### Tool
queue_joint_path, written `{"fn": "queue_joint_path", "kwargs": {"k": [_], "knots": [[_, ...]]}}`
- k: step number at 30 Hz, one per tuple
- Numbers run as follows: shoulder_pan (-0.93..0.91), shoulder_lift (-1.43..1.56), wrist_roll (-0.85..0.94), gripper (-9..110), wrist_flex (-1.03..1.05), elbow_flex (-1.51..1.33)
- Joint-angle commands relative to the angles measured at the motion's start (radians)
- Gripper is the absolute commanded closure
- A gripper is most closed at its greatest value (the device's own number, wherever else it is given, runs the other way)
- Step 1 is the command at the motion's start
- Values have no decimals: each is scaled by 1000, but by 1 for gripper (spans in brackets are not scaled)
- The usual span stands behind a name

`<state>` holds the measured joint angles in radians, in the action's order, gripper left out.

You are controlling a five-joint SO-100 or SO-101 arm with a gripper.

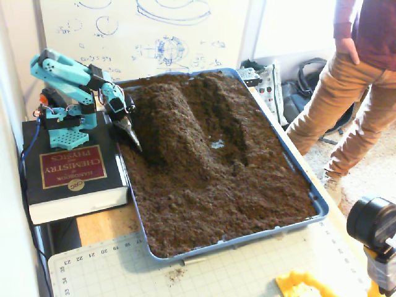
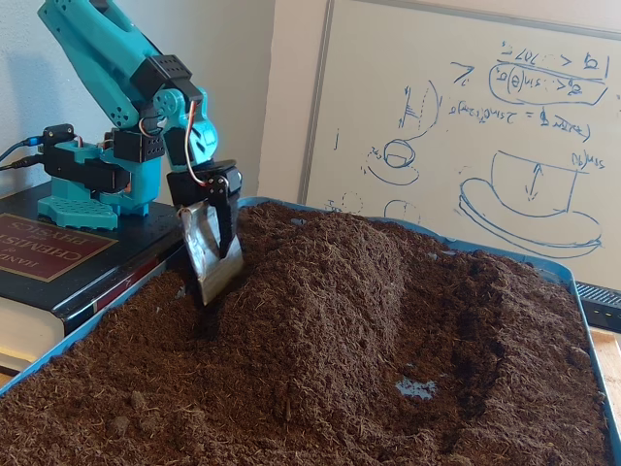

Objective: Build a berm.

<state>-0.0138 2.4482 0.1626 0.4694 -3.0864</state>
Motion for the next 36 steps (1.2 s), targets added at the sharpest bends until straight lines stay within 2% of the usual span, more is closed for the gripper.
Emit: {"fn": "queue_joint_path", "kwargs": {"k": [1,7,10,19,23,30,36], "knots": [[0,146,-18,101,-9,-12],[-11,357,-25,101,3,-55],[-20,439,-25,101,81,-58],[-11,776,-23,101,652,-58],[14,919,-41,101,680,-61],[14,908,-236,101,670,-60],[77,908,-311,101,658,-60]]}}
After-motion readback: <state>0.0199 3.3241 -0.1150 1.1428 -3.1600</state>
